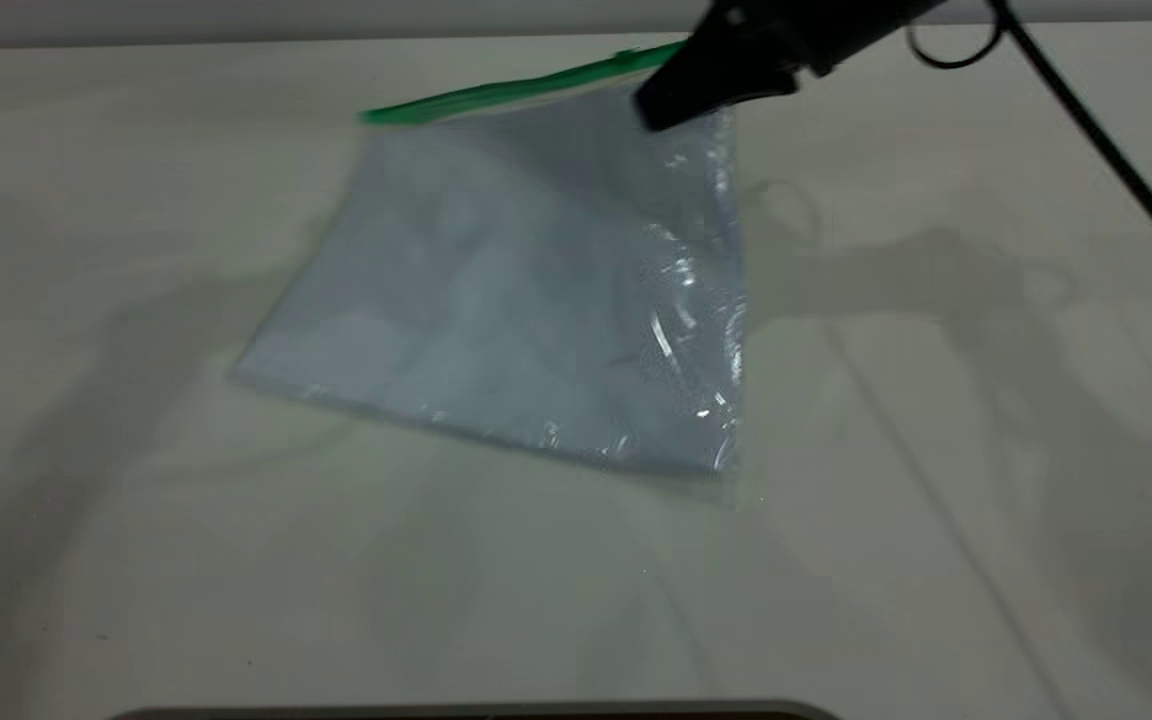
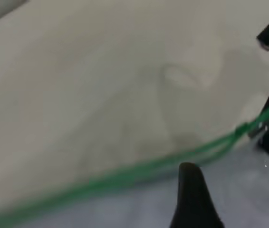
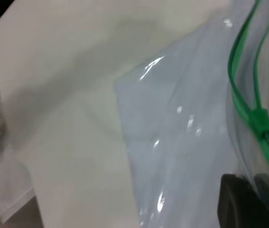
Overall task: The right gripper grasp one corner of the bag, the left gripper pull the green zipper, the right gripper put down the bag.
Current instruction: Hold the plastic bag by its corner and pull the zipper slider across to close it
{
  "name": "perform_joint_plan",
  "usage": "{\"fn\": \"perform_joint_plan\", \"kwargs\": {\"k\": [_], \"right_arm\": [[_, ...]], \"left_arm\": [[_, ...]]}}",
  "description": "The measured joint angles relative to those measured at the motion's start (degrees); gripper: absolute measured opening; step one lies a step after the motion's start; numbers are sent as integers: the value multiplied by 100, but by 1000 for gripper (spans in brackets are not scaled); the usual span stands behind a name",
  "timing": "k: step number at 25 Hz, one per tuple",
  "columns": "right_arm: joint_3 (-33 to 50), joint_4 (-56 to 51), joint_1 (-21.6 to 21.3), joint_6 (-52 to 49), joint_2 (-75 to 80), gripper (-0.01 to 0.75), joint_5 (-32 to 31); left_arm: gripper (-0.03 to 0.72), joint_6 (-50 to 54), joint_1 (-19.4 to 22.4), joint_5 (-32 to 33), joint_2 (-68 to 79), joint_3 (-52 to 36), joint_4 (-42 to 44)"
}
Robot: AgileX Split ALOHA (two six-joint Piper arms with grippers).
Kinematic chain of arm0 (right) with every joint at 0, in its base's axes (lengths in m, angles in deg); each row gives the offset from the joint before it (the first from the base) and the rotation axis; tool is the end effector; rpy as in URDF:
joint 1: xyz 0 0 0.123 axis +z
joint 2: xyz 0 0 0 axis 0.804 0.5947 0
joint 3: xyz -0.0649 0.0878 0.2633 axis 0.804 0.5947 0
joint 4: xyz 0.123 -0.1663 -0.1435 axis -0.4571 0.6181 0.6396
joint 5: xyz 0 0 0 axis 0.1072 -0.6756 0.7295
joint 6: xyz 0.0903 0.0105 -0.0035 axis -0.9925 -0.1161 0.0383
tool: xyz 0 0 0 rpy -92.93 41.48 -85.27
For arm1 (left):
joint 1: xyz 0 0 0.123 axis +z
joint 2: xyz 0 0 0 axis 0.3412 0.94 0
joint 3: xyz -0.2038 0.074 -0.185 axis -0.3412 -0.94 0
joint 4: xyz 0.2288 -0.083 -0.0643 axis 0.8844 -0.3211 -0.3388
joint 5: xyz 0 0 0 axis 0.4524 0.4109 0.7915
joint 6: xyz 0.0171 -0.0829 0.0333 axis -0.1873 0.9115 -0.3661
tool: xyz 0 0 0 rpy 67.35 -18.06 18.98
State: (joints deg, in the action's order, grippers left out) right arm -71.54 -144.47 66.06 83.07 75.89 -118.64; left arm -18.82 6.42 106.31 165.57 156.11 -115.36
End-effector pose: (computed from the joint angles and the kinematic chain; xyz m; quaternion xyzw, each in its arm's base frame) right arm 0.4231 0.1650 0.0806 -0.3462 0.8219 0.3915 0.2267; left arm 0.4210 -0.1478 0.1921 0.3277 0.8519 -0.2301 0.3375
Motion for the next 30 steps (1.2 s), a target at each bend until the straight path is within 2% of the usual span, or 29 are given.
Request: {"fn": "perform_joint_plan", "kwargs": {"k": [5,9,19,30], "right_arm": [[0,24,20,0,0,33,-103],[0,37,20,0,0,33,-103],[0,37,20,0,0,33,-98],[5,50,20,-5,0,33,-93]], "left_arm": [[538,-334,-51,1391,1269,1363,18],[538,-358,-70,1867,1884,2014,37],[535,-370,-498,1948,2112,2247,49],[479,-346,-575,1647,2314,2247,158]]}}
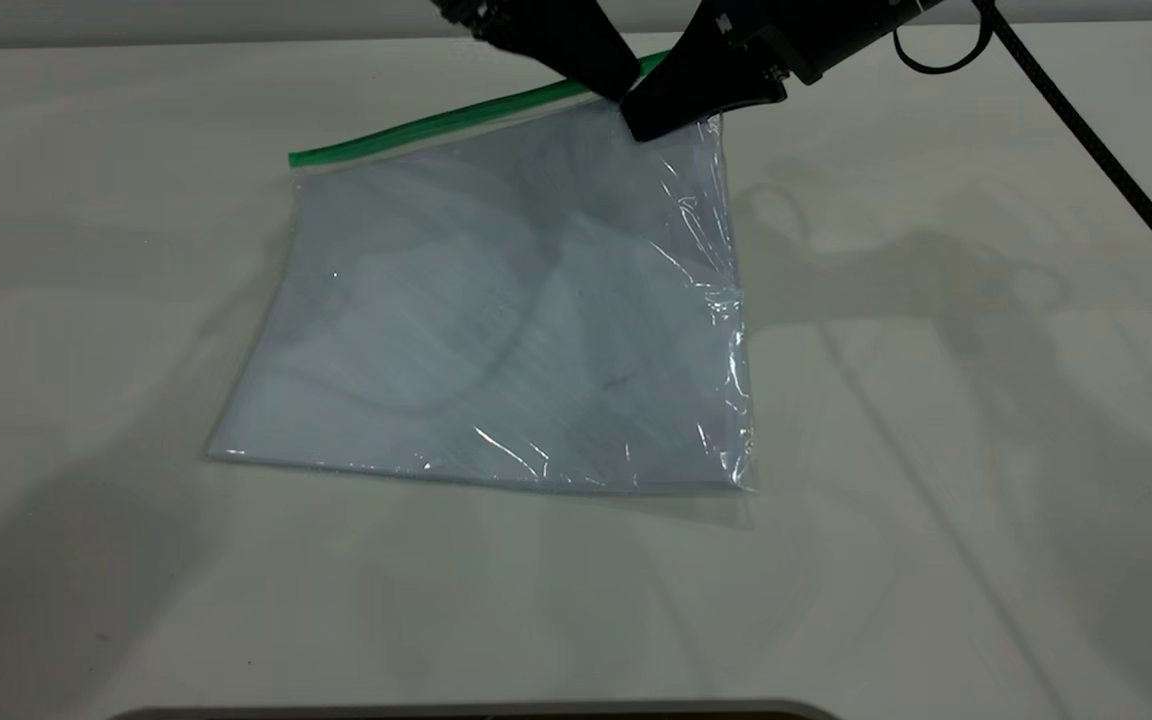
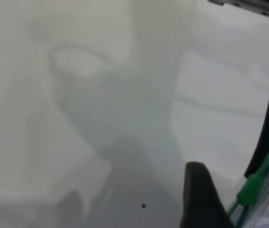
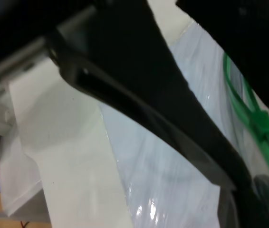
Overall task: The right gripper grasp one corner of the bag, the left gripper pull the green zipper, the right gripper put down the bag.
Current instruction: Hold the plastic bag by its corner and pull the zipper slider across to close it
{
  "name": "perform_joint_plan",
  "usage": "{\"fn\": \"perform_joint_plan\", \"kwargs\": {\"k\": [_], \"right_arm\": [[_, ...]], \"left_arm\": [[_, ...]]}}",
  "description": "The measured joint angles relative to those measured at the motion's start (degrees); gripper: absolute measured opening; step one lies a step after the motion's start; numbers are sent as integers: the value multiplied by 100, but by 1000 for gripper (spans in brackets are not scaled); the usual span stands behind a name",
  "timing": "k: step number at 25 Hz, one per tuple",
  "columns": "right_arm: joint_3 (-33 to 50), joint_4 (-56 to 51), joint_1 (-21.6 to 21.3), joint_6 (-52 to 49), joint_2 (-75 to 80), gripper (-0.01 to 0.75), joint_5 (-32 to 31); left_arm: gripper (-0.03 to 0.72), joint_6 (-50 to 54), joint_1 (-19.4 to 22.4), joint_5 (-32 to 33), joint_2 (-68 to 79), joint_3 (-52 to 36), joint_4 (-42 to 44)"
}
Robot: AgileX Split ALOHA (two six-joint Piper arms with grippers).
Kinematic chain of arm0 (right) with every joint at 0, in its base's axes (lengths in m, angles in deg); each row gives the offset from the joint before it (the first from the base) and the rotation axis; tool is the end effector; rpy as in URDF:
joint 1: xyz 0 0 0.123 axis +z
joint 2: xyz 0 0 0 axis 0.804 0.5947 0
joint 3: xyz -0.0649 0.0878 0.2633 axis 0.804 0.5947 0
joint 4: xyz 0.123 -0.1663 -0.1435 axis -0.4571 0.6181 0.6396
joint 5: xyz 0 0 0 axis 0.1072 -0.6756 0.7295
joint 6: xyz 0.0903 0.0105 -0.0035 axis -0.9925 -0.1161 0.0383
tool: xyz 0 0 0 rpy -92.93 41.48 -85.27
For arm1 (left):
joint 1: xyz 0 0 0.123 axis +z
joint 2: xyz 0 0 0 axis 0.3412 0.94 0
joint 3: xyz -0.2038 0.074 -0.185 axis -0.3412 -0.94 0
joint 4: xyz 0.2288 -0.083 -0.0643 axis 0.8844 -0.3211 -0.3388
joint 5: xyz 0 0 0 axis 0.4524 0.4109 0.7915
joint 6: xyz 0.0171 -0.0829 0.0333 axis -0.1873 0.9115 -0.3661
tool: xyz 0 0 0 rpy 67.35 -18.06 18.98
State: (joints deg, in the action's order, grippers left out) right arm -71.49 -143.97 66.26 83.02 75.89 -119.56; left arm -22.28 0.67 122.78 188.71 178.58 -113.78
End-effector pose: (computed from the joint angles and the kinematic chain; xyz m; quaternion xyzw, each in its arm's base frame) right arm 0.4208 0.1668 0.0806 -0.3527 0.8186 0.3963 0.2203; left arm 0.4511 -0.2213 0.1047 0.4544 0.7970 -0.3230 0.2322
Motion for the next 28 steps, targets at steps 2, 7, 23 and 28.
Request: {"fn": "perform_joint_plan", "kwargs": {"k": [2,7,23,28], "right_arm": [[0,-1,-11,0,0,33,13],[0,25,-17,0,0,33,35],[0,-43,-91,0,0,33,145],[0,-139,-209,6,-21,33,47]], "left_arm": [[451,0,-41,-105,0,0,0],[305,0,-78,-218,0,0,0],[55,-52,-101,-371,0,0,-30],[55,-58,-77,-415,-5,14,-156]]}}
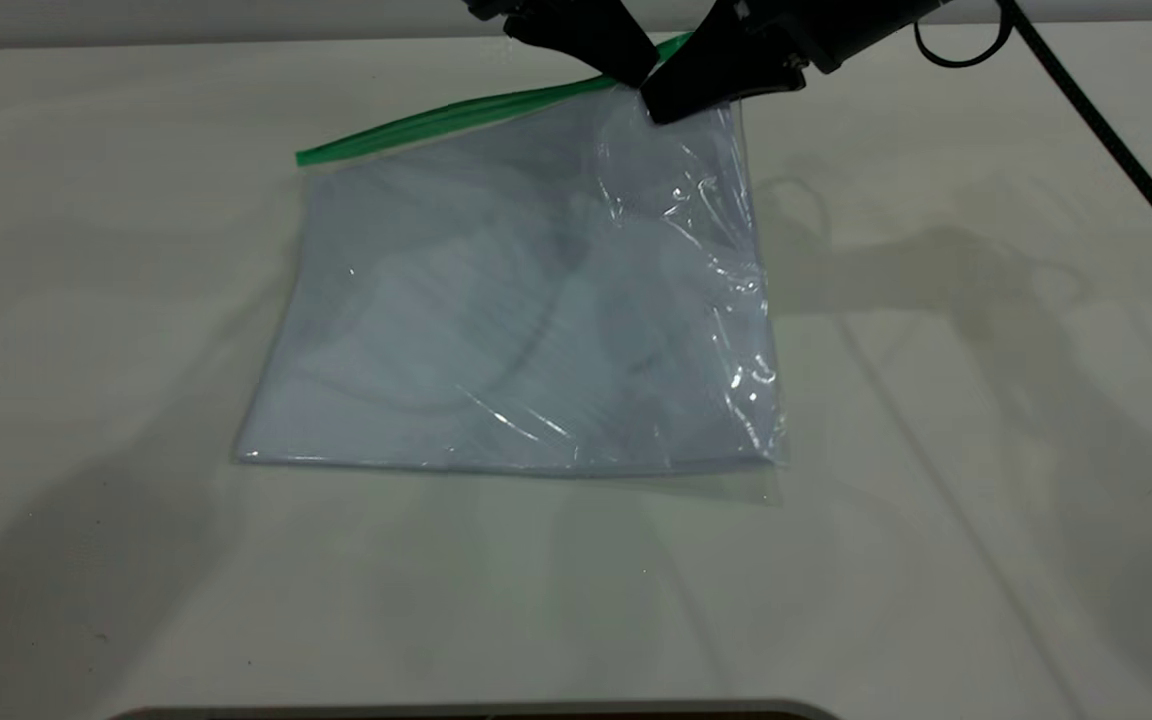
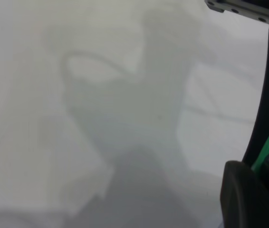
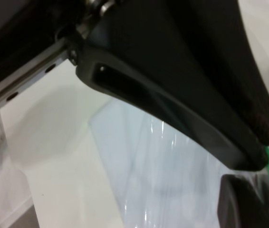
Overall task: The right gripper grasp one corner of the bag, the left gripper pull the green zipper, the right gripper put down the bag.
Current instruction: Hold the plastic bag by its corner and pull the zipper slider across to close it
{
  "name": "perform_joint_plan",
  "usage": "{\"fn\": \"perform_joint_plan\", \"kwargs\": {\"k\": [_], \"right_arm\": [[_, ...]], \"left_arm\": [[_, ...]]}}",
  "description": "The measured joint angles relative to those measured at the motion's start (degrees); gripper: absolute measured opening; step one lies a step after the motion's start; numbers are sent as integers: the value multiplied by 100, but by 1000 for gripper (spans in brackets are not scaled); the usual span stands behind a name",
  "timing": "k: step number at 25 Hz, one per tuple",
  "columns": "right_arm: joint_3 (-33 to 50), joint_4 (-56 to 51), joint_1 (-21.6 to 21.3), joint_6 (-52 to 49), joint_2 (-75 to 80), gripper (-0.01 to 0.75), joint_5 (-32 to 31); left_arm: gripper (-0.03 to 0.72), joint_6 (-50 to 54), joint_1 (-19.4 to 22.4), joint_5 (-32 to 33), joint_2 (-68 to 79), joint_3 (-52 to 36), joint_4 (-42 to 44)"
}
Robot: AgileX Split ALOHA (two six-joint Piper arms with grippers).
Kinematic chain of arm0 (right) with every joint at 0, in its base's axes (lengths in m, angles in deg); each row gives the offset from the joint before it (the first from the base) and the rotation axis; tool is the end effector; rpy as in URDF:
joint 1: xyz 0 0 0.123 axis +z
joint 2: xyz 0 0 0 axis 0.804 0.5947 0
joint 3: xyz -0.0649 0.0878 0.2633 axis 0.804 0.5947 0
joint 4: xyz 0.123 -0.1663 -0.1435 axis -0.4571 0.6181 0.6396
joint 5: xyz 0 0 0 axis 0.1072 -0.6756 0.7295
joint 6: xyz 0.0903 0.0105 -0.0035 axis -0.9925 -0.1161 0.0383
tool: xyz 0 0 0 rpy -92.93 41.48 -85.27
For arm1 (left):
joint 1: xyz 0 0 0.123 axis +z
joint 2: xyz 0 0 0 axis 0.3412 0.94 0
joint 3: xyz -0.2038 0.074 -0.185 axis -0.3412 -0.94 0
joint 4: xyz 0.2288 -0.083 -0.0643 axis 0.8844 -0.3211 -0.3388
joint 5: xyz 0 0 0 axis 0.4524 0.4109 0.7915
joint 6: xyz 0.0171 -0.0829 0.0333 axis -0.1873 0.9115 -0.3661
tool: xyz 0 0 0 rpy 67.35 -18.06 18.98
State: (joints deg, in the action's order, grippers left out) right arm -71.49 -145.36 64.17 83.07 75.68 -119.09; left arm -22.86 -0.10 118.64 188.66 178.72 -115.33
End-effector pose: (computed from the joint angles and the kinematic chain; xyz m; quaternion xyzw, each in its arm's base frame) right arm 0.4284 0.1517 0.0831 -0.3280 0.8255 0.3942 0.2358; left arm 0.4553 -0.2273 0.1066 0.4431 0.8001 -0.3090 0.2607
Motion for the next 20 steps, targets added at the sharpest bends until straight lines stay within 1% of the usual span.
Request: {"fn": "perform_joint_plan", "kwargs": {"k": [6,13,20], "right_arm": [[0,-113,-128,45,-137,33,-87],[-5,-217,-207,61,-154,33,-190],[-5,-371,-369,159,-164,33,-322]], "left_arm": [[55,0,124,63,-59,41,-164],[55,-4,312,291,-59,41,-186],[56,1,616,391,-59,41,314]]}}
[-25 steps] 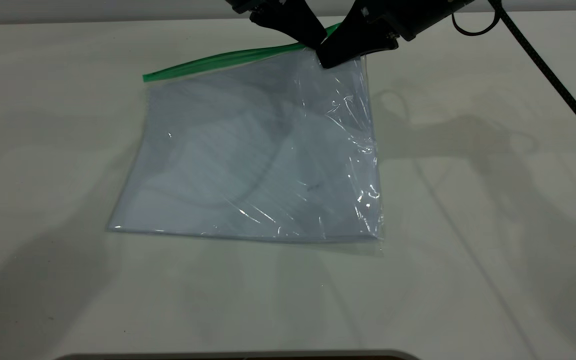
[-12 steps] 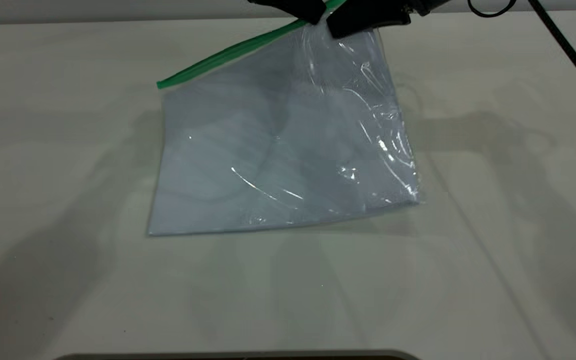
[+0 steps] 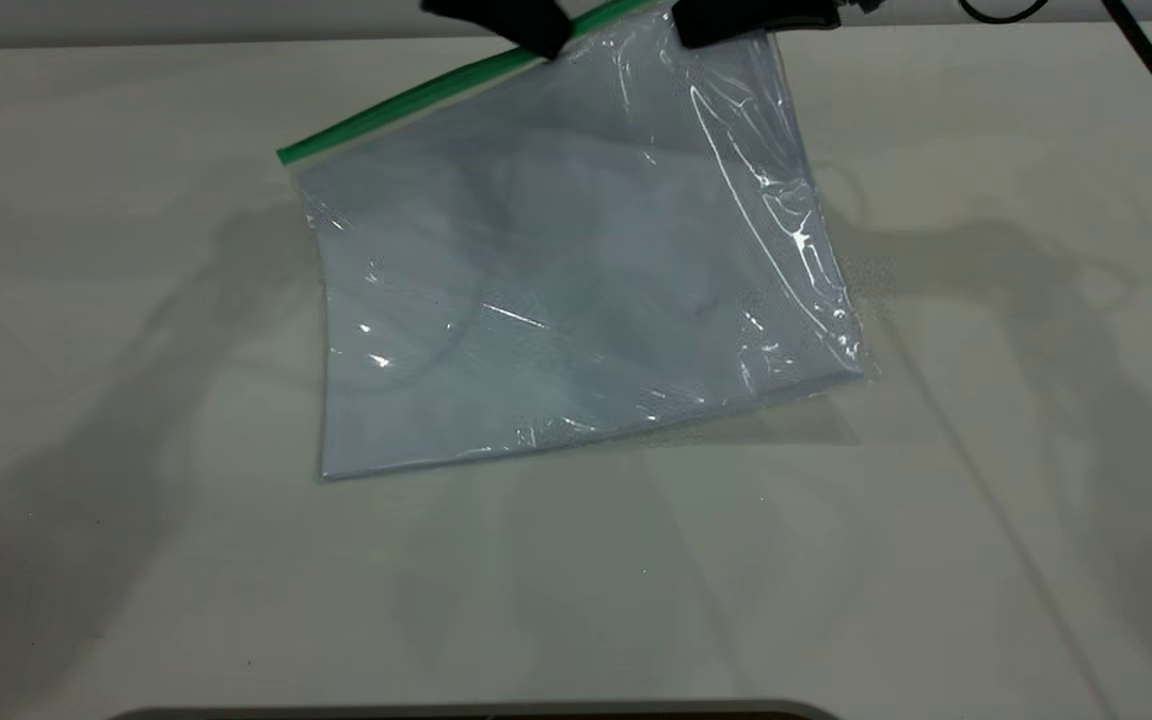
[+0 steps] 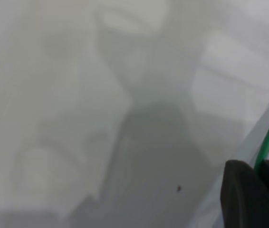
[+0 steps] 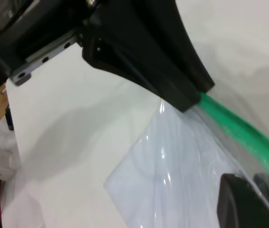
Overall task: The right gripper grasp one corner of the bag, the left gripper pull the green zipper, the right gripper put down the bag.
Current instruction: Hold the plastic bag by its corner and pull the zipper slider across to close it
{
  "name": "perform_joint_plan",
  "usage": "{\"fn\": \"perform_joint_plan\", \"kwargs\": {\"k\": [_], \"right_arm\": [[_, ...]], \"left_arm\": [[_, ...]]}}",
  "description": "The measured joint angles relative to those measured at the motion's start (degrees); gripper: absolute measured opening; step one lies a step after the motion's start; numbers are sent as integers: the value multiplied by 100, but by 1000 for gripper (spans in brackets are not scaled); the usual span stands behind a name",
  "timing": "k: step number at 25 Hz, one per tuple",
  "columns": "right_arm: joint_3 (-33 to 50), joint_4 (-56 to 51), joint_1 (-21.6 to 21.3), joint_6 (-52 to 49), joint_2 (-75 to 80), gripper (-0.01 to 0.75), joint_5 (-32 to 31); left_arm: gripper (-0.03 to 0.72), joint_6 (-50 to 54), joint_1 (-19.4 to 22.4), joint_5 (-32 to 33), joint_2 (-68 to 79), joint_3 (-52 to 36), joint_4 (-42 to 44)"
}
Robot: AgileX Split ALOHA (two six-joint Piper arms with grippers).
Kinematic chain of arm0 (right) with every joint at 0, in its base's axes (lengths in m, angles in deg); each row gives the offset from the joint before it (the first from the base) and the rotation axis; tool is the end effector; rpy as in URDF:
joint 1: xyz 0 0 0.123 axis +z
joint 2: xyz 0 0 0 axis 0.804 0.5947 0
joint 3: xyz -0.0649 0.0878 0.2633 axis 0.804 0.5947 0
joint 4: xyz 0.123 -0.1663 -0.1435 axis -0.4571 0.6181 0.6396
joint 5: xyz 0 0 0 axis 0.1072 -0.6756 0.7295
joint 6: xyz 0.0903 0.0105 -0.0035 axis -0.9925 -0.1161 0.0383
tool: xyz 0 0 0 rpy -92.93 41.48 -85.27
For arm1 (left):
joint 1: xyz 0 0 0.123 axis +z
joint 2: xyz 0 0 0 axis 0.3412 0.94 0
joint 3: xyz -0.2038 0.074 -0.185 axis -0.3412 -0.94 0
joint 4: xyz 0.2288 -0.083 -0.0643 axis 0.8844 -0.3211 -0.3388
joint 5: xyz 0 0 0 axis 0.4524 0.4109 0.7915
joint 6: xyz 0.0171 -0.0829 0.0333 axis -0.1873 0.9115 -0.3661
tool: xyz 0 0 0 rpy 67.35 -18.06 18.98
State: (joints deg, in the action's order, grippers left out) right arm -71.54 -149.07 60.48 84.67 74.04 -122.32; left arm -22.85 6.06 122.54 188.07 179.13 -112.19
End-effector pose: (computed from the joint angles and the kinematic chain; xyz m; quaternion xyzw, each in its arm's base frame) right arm 0.4375 0.1280 0.1019 -0.3009 0.8142 0.4168 0.2699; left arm 0.4715 -0.1770 0.1113 0.4316 0.8125 -0.2978 0.2546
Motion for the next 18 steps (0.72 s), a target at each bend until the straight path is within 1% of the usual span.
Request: {"fn": "perform_joint_plan", "kwargs": {"k": [9,18], "right_arm": [[-10,-36,-39,35,-13,33,6],[-10,-43,-88,36,-13,33,24]], "left_arm": [[61,58,289,68,0,0,590],[63,809,688,294,0,0,1636]]}}
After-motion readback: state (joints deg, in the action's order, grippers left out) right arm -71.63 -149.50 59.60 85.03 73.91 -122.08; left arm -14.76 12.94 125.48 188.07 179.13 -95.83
